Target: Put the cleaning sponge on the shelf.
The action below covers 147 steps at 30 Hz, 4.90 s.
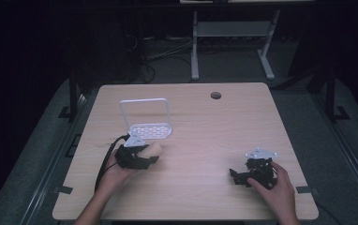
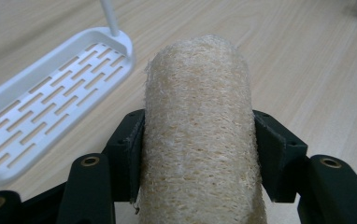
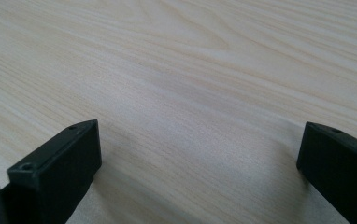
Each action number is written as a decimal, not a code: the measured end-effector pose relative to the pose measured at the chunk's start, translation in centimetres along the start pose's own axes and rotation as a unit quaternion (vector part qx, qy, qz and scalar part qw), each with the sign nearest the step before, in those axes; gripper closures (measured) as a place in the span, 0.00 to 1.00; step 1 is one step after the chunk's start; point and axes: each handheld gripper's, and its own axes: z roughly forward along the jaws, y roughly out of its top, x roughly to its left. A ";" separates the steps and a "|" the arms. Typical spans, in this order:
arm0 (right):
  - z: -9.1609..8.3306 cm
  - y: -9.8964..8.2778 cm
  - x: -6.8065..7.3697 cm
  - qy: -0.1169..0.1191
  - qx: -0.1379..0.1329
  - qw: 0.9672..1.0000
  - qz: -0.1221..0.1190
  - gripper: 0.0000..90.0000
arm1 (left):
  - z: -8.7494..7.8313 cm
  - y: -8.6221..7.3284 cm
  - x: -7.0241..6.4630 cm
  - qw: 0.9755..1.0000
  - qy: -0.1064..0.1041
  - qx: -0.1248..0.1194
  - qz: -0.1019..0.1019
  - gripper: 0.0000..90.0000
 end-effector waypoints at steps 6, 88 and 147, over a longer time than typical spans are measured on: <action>0.0 0.0 0.0 0.000 0.000 1.000 0.000 0.00 | 0.0 0.2 0.7 1.000 0.012 -0.002 -0.005 0.46; 0.0 0.0 0.0 0.000 0.000 1.000 0.000 0.00 | 7.6 3.3 7.5 0.997 0.053 0.037 -0.043 0.39; 0.0 0.0 0.0 0.000 0.000 1.000 0.000 0.00 | 4.2 0.2 6.2 0.995 0.037 0.044 -0.085 0.99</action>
